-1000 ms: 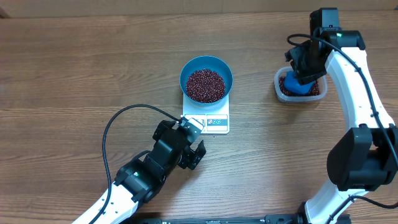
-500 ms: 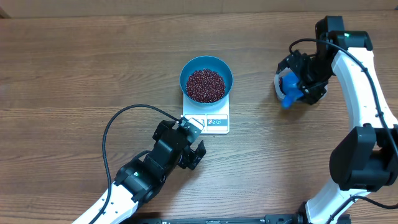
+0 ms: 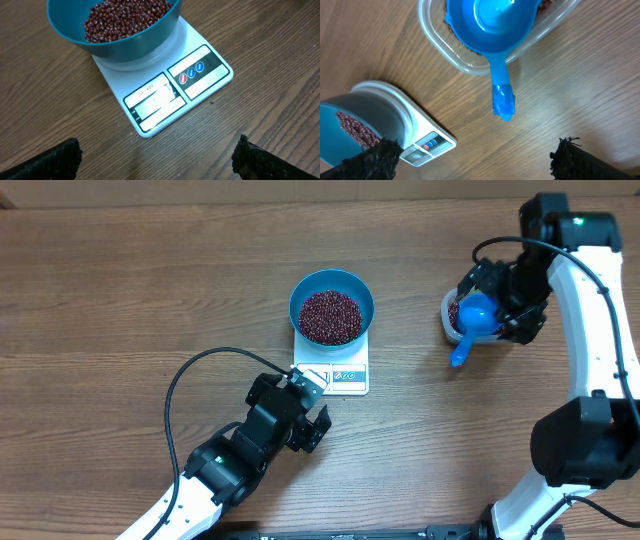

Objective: Scoop item into bowl and weigh 150g on scale
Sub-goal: 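Release the scoop in the tub and lift the right gripper away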

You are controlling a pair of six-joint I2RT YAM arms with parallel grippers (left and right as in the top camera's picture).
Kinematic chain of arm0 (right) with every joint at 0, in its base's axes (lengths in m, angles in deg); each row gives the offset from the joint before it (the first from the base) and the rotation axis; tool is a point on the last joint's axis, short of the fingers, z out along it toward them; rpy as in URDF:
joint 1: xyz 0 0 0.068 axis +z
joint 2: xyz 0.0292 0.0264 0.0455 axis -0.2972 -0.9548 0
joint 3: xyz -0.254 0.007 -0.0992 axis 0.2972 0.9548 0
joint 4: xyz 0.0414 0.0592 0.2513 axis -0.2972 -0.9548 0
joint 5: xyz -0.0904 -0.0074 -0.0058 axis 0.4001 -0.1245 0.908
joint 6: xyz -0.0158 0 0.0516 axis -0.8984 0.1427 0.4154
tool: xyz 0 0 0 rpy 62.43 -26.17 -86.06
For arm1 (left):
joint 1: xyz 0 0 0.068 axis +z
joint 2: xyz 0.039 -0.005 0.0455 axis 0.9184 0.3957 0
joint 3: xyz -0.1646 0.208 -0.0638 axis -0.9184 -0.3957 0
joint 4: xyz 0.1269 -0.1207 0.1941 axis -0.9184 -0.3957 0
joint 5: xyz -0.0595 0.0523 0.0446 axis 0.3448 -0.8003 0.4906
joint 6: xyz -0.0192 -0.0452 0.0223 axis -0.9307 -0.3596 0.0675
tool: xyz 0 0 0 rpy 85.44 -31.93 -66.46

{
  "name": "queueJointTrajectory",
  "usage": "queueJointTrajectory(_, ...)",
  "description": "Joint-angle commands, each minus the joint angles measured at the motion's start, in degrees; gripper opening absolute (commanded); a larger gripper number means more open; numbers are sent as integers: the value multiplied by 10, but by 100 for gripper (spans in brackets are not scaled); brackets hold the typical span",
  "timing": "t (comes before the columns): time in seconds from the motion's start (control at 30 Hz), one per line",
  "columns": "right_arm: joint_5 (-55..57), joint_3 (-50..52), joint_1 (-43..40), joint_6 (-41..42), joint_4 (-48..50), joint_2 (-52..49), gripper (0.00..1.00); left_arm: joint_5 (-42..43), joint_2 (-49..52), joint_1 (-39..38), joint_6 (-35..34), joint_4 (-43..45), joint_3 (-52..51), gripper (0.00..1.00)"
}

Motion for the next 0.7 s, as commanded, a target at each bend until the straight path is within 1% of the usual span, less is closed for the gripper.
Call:
queueJointTrajectory(0.0, 25, -73, -2, -71, -37, 13, 100, -6, -4, 3, 7, 3, -3, 100)
queueJointTrajectory(0.07, 25, -106, -2, -122, -59, 13, 100, -6, -4, 3, 7, 3, -3, 100)
queueJointTrajectory(0.17, 34, -125, -2, -212, -58, 17, 100, -6, -4, 3, 7, 3, -3, 100)
queueJointTrajectory(0.23, 34, -125, -2, -248, -58, 19, 100, -6, -4, 3, 7, 3, -3, 99)
queueJointTrajectory(0.3, 41, -125, -2, -259, -58, 19, 100, -6, -4, 3, 7, 3, -3, 100)
queueJointTrajectory(0.53, 55, -125, -2, -260, -57, 19, 100, -6, -4, 3, 7, 3, -3, 99)
queueJointTrajectory(0.67, 53, -125, -2, -258, -37, 19, 100, -6, -4, 3, 7, 3, -3, 100)
